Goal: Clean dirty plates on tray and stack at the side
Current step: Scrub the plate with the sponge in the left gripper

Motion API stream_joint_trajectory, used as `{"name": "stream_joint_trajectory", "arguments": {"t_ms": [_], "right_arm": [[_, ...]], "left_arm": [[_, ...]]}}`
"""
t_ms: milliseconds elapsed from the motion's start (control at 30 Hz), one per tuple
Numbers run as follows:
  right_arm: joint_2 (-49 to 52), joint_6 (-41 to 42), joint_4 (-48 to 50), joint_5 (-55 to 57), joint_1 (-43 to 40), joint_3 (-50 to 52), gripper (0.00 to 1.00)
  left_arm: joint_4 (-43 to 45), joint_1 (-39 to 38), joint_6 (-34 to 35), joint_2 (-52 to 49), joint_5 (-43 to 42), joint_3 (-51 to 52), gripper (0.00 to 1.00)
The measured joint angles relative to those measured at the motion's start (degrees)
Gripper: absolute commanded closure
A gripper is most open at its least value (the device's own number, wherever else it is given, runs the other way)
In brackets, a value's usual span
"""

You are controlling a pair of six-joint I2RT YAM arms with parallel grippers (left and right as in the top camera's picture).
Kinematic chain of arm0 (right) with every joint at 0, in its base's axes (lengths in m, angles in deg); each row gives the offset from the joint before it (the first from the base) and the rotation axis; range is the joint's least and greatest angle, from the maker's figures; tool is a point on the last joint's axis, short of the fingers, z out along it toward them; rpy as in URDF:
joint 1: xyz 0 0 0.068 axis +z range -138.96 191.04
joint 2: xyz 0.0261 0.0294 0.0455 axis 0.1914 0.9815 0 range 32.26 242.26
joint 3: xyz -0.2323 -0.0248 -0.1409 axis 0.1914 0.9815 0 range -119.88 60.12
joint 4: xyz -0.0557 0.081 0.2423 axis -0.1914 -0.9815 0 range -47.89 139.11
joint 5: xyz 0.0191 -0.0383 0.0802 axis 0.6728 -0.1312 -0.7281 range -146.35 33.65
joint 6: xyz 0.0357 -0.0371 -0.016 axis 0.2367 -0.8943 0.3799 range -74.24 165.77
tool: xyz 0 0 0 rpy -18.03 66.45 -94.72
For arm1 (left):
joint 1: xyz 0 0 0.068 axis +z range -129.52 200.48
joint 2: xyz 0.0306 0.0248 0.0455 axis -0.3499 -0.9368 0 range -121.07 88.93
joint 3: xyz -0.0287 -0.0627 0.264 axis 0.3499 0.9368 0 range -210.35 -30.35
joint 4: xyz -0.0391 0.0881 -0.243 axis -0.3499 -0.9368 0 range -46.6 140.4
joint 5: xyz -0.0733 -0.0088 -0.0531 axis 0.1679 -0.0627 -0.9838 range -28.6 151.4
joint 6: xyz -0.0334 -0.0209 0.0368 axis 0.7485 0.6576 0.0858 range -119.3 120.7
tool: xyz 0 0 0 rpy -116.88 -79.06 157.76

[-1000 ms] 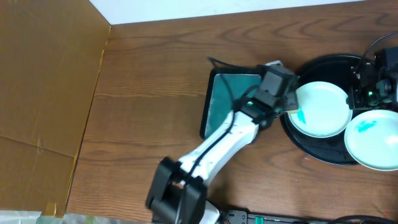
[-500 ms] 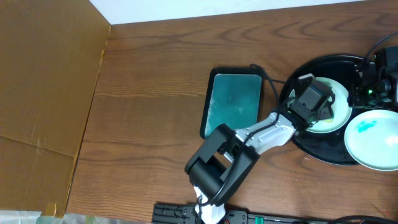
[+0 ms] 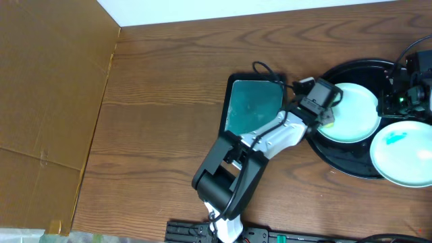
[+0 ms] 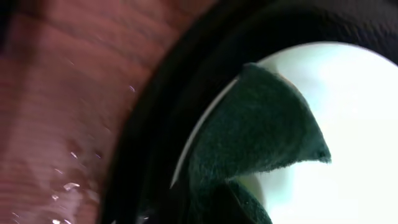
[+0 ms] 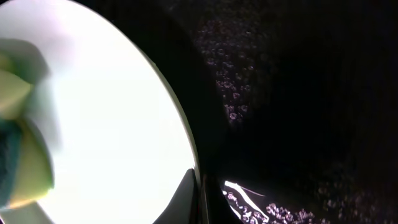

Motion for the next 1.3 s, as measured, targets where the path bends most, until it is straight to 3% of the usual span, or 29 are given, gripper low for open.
{"name": "stream_joint_trajectory", "arguments": {"t_ms": [233,667,933,1300], "right_arm": [[0.00,0.15,0.07,0.96,0.44,-0.02,0.99],[0.00,0.15,0.07,2.01,0.44,-0.02,0.99],[-0.02,0.15,0.09,1.57,0.48,-0.02,0.99],[-0.87,0.13,0.04,5.75,1.22,-0.07,0.99]], "left_arm": [[6.86,1.60,-0.92,3.23,-3.23,0.92,0.93],[16.87,-2.99,6.82,-0.57,-11.54,1.03,0.93],[16.61,-2.86,3.26,-4.81,-11.06,0.83,0.93],[6.25,2.19,-5.79,-0.11,-6.95,0.61,0.93]]}}
